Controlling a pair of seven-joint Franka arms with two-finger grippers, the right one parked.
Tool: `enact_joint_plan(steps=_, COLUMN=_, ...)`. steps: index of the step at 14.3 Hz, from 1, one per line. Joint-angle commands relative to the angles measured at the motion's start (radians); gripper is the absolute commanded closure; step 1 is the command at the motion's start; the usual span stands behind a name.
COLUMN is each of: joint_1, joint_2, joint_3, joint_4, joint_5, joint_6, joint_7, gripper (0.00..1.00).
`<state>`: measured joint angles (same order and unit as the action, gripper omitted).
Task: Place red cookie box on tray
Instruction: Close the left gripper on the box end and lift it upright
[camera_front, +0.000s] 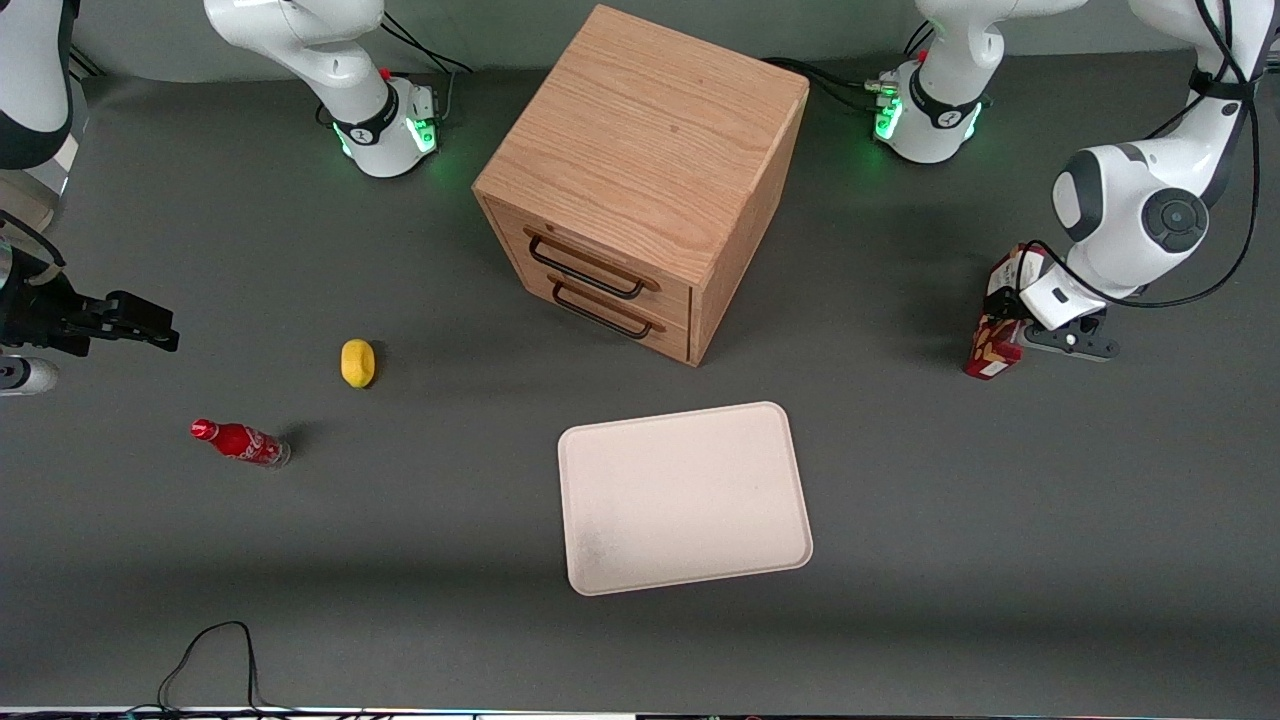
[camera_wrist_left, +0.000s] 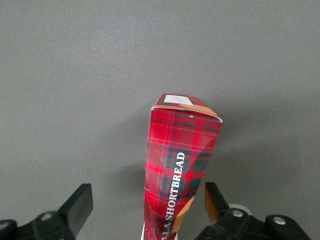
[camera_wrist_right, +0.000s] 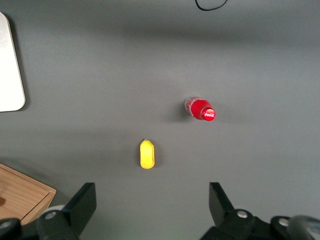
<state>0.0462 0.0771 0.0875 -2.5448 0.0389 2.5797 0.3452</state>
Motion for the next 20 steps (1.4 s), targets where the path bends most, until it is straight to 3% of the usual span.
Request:
enact_joint_plan(steps=1, joint_1=0.003, joint_2=-0.013, joint_3=0.003, joint_4=-0.009, joint_5=-0.005, joint_6=0.005, joint_7=0.024, gripper=0.00)
enact_joint_plan(steps=3, joint_1=0.014, joint_2=-0.014, joint_3=0.003, joint_4=-0.009, joint_5=-0.005, joint_6=-0.001, joint_7=0.025, gripper=0.01)
enact_joint_plan(steps=4, joint_1=0.014, joint_2=-0.016, joint_3=0.003, joint_4=-0.009, joint_5=-0.007, joint_6=-0.004, joint_7=0.025, gripper=0.14)
enact_joint_plan(steps=5, joint_1=0.015, joint_2=-0.020, joint_3=0.003, joint_4=-0.012, joint_5=-0.008, joint_6=-0.006, joint_7=0.029, gripper=0.93)
enact_joint_plan(steps=6, joint_1=0.017, joint_2=-0.023, joint_3=0.003, joint_4=-0.015, joint_5=-0.026, joint_6=-0.013, joint_7=0.022, gripper=1.00)
enact_joint_plan(steps=16, joint_1=0.024, joint_2=-0.028, joint_3=0.003, joint_4=-0.011, joint_5=-0.028, joint_6=-0.023, joint_7=0.032, gripper=1.00)
enact_joint_plan(steps=20, joint_1=0.024, joint_2=-0.063, joint_3=0.001, joint_4=0.029, joint_5=-0.030, joint_6=-0.126, joint_7=0.032, gripper=1.00)
